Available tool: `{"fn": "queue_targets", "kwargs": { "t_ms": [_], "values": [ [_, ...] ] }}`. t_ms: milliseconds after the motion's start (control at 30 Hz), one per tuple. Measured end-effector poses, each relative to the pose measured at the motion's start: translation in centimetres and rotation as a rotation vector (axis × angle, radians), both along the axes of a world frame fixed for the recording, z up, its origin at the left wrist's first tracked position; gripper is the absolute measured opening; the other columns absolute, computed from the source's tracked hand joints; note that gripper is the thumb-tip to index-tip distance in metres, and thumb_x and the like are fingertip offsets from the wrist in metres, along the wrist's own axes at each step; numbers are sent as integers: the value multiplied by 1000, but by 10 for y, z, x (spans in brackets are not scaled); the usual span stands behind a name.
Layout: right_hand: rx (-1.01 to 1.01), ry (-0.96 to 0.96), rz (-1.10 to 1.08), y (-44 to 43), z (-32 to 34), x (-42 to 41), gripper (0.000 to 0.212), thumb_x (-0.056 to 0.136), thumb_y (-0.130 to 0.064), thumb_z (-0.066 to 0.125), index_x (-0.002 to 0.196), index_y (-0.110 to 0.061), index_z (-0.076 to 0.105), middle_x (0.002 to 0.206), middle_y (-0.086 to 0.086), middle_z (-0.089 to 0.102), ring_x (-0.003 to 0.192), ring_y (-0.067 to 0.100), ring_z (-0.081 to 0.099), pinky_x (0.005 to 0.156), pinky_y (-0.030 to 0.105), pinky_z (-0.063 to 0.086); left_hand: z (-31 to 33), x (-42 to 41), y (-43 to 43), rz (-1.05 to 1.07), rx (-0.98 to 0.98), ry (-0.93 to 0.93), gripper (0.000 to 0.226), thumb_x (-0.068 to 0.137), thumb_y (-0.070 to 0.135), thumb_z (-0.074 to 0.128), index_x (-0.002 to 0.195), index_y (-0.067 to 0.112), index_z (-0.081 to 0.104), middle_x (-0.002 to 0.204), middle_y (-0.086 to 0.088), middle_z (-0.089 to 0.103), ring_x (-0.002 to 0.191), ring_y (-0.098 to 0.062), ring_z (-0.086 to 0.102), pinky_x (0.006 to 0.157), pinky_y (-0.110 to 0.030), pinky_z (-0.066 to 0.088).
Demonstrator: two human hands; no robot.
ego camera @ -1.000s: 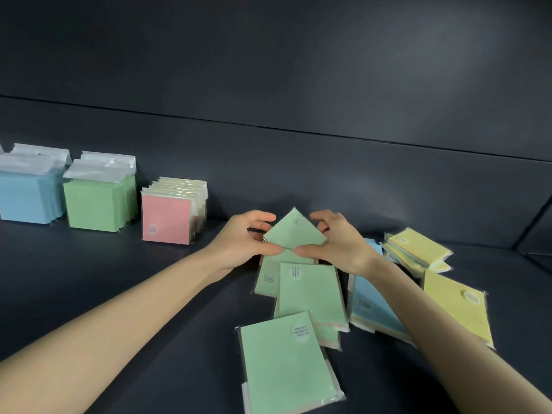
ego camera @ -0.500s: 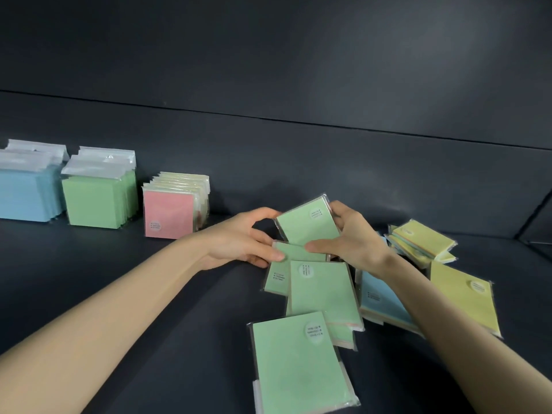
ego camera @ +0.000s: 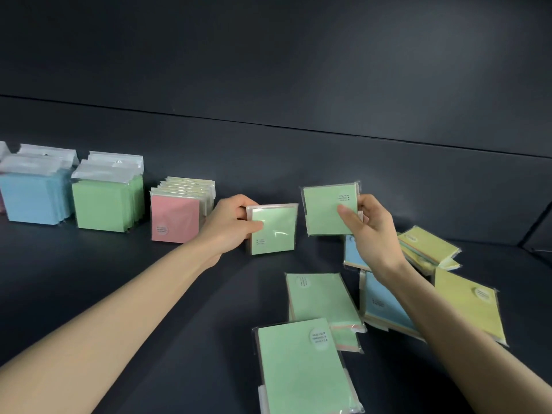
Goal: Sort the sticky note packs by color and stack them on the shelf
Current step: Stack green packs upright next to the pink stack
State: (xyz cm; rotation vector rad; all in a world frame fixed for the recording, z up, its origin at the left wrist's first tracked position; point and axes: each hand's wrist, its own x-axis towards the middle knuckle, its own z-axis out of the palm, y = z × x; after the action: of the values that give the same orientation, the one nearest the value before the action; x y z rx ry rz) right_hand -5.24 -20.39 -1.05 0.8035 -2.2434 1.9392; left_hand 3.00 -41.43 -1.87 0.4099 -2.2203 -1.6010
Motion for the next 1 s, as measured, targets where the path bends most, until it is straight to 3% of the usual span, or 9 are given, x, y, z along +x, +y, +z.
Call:
{"fn": "queue_targets", "kwargs": {
  "t_ms": [67,200,300,367,500,600,767,1000],
  "values": [
    [-15,-10,5,-2,0,2,5,95,-15,54,92,-16,57,94,-3,70,88,12,66,86,30,51,-2,-2,-2,48,-57,0,20,82,2,63,92,19,59,94,-2,70,96,-22,66,87,-46,53],
    [112,-37,47,-10,-7,3,14,92,-17,59,94,-3,58,97,25,64,87,40,59,86,42,50,-1,-1,6,-59,94,2,15,95,17,53,106,11,61,106,-8,68,97,-20,64,82,-32,55],
    [264,1,59,-16,-13,5,8,88,-19,64,87,-11,63,91,12,70,86,36,63,85,41,51,0,1,14,-152,191,-2,34,94,40,52,108,10,60,103,-4,69,98,-17,66,86,-33,54],
    [345,36,62,-18,-13,7,5,86,-20,66,81,-20,65,85,1,70,81,27,66,83,35,52,-2,2,17,-171,106,18,26,90,33,61,106,14,61,96,3,69,95,-12,66,84,-29,54],
    [439,62,57,-18,-12,12,11,84,-24,68,88,-14,66,84,1,70,78,21,65,75,27,50,-5,3,19,-219,-33,69,23,82,9,70,102,16,62,98,4,70,87,-4,64,81,-19,50],
    [455,35,79,-19,-11,13,15,80,-22,72,89,-17,61,84,-6,67,77,14,63,74,24,49,-6,3,18,-206,-31,87,20,83,7,69,99,18,63,97,3,70,87,-7,65,82,-23,51],
    [391,9,37,-18,-12,10,25,78,-15,75,84,-20,51,83,-5,62,73,12,60,64,14,48,-5,3,15,-232,-21,84,20,84,8,68,101,17,63,95,3,70,84,-5,65,80,-27,53],
    [107,63,-5,-7,-2,5,17,88,-13,64,87,-27,54,77,-7,53,72,12,52,67,18,42,-6,3,11,-177,34,78,28,83,7,70,108,11,59,101,-1,71,91,-13,67,79,-29,56]
  ]
}}
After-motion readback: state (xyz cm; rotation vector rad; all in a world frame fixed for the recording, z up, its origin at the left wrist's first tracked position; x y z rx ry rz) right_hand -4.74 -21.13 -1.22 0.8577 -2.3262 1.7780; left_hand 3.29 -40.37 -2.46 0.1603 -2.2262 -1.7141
